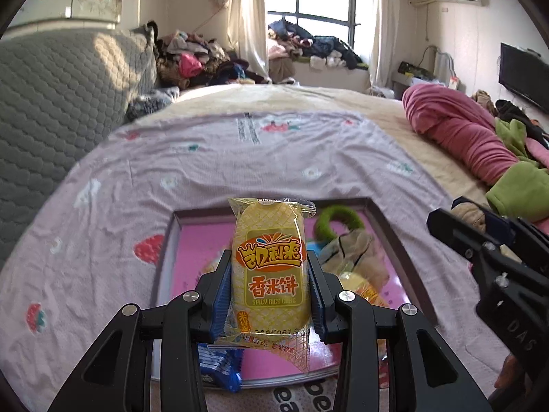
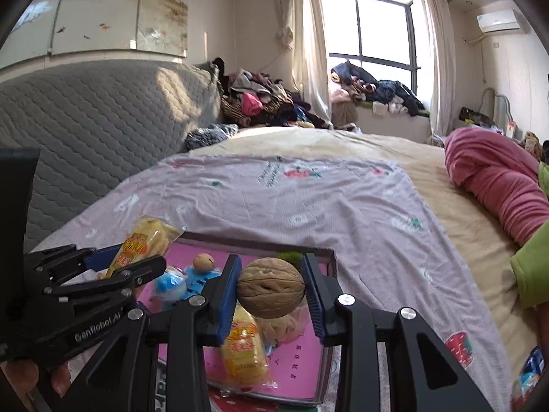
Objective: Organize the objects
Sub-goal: 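Carry the cake packet and walnut in both grippers over the tray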
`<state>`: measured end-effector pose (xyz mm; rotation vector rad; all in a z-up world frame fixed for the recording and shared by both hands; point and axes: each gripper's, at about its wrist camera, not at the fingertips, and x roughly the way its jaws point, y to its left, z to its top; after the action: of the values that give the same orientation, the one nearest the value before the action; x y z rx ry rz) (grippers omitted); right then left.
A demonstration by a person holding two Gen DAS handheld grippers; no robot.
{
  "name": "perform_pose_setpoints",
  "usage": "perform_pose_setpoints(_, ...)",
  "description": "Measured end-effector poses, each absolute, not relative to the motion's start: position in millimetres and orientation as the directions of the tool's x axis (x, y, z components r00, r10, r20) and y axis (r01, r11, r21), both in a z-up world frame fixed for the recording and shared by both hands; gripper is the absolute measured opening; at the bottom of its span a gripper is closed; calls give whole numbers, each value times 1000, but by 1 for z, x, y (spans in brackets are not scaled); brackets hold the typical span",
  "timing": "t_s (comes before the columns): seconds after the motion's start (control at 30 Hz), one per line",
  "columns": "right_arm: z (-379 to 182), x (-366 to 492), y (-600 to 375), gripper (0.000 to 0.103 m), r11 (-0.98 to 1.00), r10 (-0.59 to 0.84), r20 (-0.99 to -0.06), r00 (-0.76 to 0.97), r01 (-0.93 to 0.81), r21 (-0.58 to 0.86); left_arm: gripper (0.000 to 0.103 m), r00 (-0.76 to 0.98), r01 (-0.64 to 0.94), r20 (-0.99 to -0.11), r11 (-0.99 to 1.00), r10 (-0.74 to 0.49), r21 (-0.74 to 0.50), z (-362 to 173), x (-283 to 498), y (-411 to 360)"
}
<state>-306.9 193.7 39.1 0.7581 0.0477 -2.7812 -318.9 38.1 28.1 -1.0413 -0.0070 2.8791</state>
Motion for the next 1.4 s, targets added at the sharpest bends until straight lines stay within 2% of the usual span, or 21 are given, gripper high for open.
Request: perform_pose_setpoints(1.4, -7, -333, 209, 37, -975, -190, -629, -754, 222, 28, 40, -688, -98, -721, -995, 81, -18, -28, -334, 49)
